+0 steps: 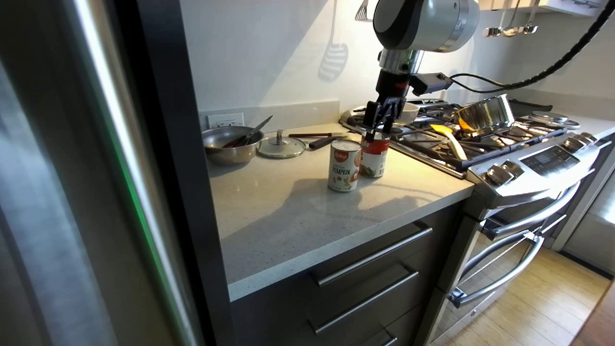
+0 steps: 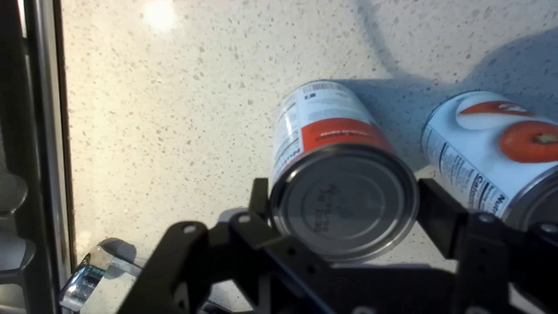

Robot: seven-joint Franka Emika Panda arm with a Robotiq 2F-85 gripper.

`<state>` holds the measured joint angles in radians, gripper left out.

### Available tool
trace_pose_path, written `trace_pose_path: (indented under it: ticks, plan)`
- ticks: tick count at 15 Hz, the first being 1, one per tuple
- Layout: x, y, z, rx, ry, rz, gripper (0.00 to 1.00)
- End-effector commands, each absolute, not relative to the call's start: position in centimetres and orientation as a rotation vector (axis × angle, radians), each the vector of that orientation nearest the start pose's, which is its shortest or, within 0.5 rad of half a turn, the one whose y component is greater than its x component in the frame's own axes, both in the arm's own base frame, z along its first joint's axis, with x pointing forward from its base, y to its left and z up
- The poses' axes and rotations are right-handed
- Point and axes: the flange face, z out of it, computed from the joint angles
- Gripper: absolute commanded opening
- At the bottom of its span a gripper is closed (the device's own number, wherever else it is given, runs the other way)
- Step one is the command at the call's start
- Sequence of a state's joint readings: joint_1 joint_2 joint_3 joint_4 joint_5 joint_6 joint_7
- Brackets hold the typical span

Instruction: Put the can on the right on top of the can on the left

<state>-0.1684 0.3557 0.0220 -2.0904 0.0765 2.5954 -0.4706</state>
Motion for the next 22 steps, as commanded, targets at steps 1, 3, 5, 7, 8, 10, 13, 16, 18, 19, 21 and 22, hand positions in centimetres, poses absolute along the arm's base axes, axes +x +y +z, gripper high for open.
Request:
trace_pose_path:
  ticks: [1,3,5,7,8,10,13,16,18,19,21,22]
  plan:
    - [59.5,-9.0,26.7,-3.083,-0.394,-0.267,0.58]
    - [59.4,-8.9,27.0,-3.082,-0.394,-0.266,0.58]
    - [59.3,-8.7,27.5,-3.086,-0.396,-0.269,0.58]
    - [59.1,-8.7,28.0,-3.093,-0.411,-0.271,0.58]
    - [59.1,-8.6,28.3,-3.091,-0.413,-0.275,0.58]
    - [59.0,-8.6,28.9,-3.092,-0.418,-0.288,0.58]
    - [58.8,-8.4,30.3,-3.095,-0.426,-0.316,0.58]
    - [58.6,-8.1,32.0,-3.110,-0.437,-0.345,0.58]
    - [58.4,-8.0,33.2,-3.140,-0.419,-0.343,0.58]
    - [58.2,-7.8,34.0,-3.138,-0.424,-0.344,0.58]
    - [58.0,-7.4,35.3,-3.142,-0.439,-0.347,0.58]
    - [57.9,-7.2,36.1,-3.146,-0.435,-0.331,0.58]
